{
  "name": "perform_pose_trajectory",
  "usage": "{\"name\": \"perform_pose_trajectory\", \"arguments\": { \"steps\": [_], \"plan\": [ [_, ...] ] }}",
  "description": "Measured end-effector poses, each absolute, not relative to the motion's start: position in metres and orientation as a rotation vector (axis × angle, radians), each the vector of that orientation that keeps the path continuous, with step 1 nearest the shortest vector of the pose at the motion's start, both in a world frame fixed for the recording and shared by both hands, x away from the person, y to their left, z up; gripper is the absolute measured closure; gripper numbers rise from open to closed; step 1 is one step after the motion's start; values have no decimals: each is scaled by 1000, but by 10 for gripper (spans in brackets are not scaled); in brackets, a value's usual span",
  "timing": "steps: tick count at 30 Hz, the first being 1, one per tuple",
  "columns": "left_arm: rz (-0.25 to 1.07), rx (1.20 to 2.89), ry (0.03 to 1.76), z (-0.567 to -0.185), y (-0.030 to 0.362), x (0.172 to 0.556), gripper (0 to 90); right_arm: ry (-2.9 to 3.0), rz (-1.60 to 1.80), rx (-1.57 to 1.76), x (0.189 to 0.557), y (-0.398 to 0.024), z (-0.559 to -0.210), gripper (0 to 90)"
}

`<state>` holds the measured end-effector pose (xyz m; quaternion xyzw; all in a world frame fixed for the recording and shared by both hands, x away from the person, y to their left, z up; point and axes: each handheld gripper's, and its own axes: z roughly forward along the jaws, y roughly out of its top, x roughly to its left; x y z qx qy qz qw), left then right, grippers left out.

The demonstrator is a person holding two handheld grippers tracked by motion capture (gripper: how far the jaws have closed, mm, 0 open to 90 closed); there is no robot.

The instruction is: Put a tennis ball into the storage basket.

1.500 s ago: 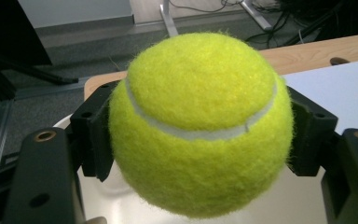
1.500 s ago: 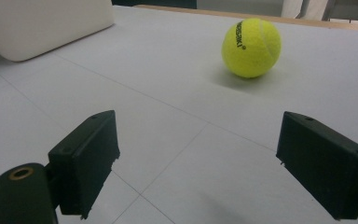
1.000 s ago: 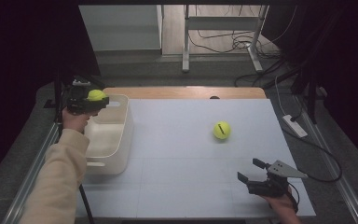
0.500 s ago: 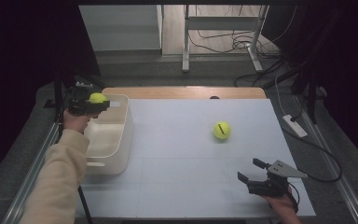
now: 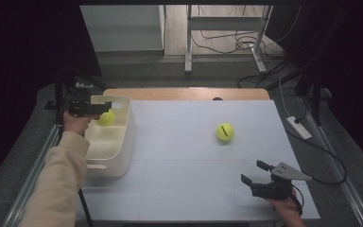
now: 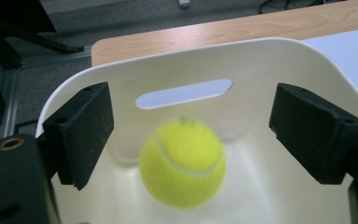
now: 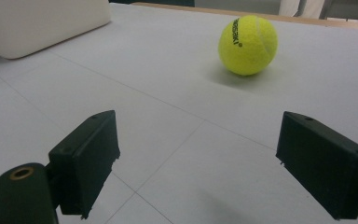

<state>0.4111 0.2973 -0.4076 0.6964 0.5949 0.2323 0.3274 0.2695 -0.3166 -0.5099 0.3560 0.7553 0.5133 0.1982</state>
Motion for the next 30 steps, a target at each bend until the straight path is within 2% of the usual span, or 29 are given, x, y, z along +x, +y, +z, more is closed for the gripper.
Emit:
{"name": "perform_pose_trajectory", "arguments": {
  "steps": [16, 30],
  "plan": [
    [561, 1793, 1470, -401, 296, 396, 116, 2115, 1433, 995, 270, -316, -510, 129],
    [541, 1773, 1318, -386, 283, 373, 117, 2100, 1449, 1008, 272, -317, -510, 130]
  ]
}}
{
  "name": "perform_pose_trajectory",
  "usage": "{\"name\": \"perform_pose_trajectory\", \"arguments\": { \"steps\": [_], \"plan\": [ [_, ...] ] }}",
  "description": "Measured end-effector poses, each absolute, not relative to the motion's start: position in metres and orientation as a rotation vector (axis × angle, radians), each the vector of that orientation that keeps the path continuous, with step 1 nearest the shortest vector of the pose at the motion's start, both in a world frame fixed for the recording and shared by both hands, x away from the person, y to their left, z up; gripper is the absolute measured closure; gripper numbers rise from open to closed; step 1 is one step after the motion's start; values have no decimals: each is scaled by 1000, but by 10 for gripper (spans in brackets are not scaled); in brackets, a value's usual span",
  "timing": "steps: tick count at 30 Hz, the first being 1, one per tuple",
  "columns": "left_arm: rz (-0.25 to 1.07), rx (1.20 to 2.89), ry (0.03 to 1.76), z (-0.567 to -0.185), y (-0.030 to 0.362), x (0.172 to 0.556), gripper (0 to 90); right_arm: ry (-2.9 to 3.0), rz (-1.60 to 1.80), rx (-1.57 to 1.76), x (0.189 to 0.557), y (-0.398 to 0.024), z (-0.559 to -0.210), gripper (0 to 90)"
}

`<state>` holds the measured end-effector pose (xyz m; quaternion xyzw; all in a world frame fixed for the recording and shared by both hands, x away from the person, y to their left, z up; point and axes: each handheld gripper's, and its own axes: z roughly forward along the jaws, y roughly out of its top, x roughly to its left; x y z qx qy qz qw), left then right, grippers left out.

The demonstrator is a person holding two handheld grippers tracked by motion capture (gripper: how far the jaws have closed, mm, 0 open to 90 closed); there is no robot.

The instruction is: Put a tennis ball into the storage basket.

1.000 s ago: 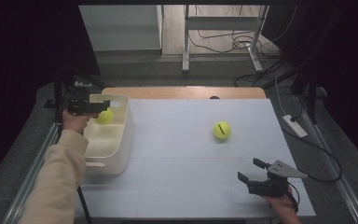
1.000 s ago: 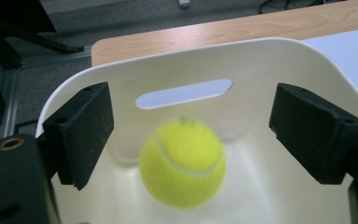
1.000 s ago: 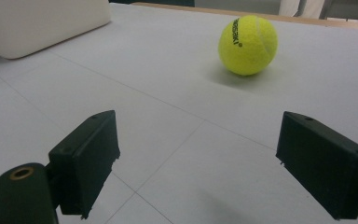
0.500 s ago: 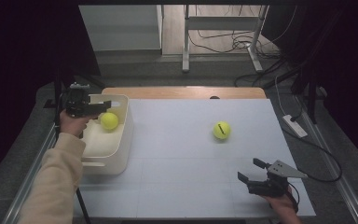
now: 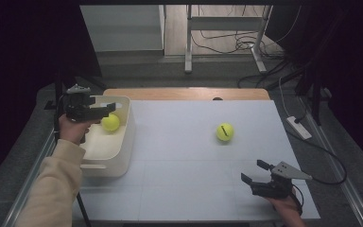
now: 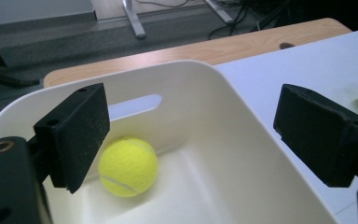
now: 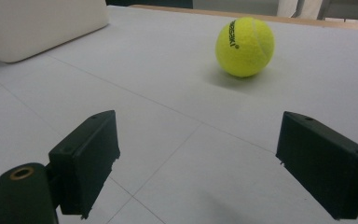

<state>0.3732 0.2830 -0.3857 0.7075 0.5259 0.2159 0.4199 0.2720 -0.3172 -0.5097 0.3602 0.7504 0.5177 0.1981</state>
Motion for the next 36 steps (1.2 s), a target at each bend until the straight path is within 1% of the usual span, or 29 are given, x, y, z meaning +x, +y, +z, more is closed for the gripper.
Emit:
{"name": "perform_pose_trajectory", "arguments": {
  "steps": [6, 36],
  "plan": [
    [523, 1768, 1231, -379, 272, 367, 117, 2096, 1449, 1020, 272, -318, -509, 130],
    [458, 1783, 1061, -369, 233, 338, 119, 2106, 1445, 983, 270, -312, -508, 132]
  ]
}}
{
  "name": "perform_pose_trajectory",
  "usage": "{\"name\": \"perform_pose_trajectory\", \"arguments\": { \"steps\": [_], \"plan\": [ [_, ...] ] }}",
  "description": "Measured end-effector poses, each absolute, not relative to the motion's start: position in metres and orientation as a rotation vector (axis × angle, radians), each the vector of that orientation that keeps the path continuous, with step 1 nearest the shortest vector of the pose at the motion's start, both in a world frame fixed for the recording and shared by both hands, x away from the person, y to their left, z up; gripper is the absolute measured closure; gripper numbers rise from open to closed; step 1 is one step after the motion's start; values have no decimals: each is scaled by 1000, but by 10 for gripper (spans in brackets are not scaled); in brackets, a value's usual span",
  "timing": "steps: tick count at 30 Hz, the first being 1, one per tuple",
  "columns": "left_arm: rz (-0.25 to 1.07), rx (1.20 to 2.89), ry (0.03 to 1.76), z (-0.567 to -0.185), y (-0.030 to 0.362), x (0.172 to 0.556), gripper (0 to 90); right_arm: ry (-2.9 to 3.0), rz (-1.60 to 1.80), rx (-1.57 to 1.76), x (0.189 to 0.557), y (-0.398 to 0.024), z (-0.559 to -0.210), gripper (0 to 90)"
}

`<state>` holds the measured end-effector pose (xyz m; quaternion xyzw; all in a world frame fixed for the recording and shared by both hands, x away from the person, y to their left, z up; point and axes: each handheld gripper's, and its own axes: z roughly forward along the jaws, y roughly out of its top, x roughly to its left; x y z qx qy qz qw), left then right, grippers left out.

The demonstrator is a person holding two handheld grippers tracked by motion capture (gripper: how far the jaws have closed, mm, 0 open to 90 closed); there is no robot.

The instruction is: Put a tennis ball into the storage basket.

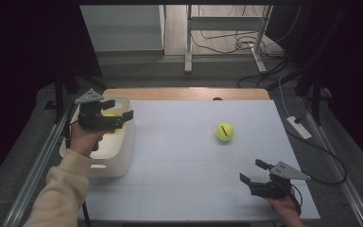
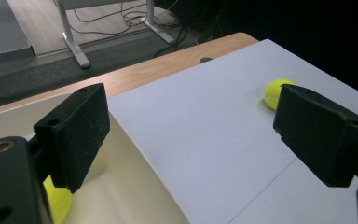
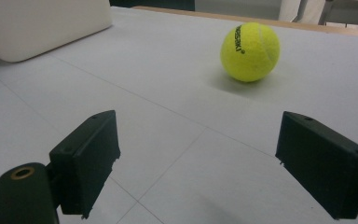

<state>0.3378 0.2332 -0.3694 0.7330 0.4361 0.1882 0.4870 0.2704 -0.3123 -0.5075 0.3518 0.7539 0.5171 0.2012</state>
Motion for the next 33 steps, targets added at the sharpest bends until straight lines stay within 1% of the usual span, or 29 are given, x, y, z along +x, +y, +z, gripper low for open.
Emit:
{"name": "perform_pose_trajectory", "arguments": {
  "steps": [33],
  "plan": [
    [402, 1828, 925, -375, 179, 333, 125, 2106, 1445, 971, 270, -313, -508, 133]
  ]
}}
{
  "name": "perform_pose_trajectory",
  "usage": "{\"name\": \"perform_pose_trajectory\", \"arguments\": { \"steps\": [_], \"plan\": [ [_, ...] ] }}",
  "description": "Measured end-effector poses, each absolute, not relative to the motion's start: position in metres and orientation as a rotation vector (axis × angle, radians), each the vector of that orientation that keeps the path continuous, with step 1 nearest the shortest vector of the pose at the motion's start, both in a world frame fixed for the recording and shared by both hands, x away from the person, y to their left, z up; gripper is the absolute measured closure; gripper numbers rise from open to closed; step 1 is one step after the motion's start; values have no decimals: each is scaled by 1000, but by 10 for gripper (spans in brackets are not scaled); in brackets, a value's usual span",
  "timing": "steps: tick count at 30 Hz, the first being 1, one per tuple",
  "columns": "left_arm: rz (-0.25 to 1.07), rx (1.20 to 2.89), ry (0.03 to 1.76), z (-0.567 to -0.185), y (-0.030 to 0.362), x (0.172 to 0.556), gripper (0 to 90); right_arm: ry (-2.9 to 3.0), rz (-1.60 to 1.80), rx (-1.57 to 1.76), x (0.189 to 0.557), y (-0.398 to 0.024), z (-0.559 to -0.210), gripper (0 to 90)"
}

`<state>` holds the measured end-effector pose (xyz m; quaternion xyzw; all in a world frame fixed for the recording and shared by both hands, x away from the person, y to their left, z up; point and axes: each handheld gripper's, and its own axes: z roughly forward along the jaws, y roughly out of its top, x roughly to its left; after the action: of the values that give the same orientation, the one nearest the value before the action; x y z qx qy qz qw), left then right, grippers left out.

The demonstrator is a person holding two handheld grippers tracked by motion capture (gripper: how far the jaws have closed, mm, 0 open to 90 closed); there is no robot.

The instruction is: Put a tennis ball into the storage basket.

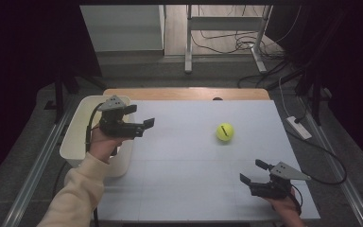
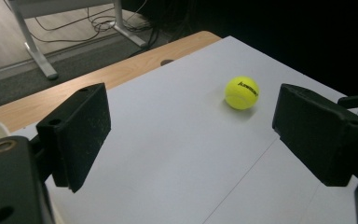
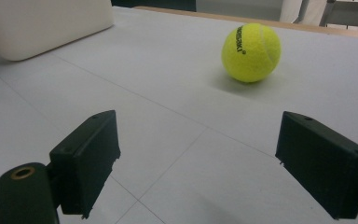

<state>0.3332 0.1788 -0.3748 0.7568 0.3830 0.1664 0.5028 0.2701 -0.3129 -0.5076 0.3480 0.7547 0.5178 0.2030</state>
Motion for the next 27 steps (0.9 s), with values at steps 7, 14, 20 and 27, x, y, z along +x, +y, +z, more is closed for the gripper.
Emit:
{"name": "perform_pose_trajectory", "arguments": {
  "steps": [7, 14, 20, 27],
  "plan": [
    [383, 1833, 899, -375, 166, 336, 127, 2100, 1447, 983, 272, -311, -507, 133],
    [358, 1857, 865, -376, 151, 339, 128, 2100, 1451, 984, 273, -310, -506, 133],
    [344, 1859, 836, -377, 138, 340, 128, 2092, 1460, 977, 272, -311, -505, 133],
    [332, 1885, 819, -381, 124, 346, 128, 2085, 1465, 983, 272, -312, -504, 134]
  ]
}}
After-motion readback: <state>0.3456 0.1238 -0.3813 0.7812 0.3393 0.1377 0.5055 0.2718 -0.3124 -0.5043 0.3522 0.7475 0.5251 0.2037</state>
